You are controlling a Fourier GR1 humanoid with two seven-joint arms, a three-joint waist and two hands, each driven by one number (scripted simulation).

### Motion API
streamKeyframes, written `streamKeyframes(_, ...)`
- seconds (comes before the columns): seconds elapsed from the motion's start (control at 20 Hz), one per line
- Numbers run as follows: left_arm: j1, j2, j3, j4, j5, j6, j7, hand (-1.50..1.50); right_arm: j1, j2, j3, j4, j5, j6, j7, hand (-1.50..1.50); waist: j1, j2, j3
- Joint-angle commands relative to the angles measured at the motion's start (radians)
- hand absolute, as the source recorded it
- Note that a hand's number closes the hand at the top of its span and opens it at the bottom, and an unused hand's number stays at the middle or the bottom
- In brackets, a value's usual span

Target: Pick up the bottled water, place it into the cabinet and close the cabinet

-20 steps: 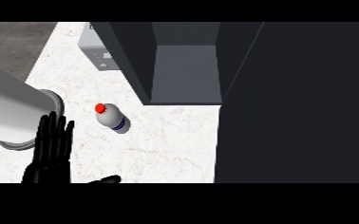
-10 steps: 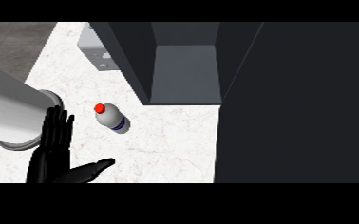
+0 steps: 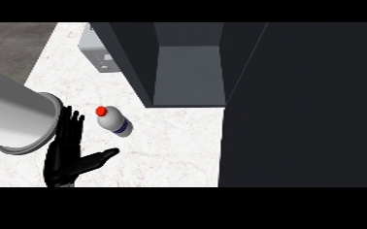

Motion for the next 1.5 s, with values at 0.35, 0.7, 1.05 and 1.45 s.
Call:
streamKeyframes(0.35,-0.098,-0.005,0.103,0.325,0.093,-0.173,-0.119,-1.5,0.007,0.002,-0.006,0.035,-0.006,0.025,-0.027,-1.5,0.003,0.0,0.0)
streamKeyframes(0.7,-0.222,0.048,0.156,0.591,0.073,-0.272,-0.275,-1.5,0.059,-0.023,-0.032,0.045,-0.007,0.088,-0.093,-1.5,0.0,0.0,0.0)
streamKeyframes(1.05,-0.345,-0.01,0.169,0.814,0.056,-0.281,-0.388,-1.5,-0.022,0.026,0.04,-0.042,0.001,-0.03,0.059,-1.5,0.0,0.002,-0.001)
streamKeyframes(1.45,-0.468,0.015,0.206,1.017,0.075,-0.436,-0.449,-1.5,-0.07,-0.01,-0.038,0.089,-0.021,0.02,-0.007,-1.5,-0.005,0.004,-0.001)
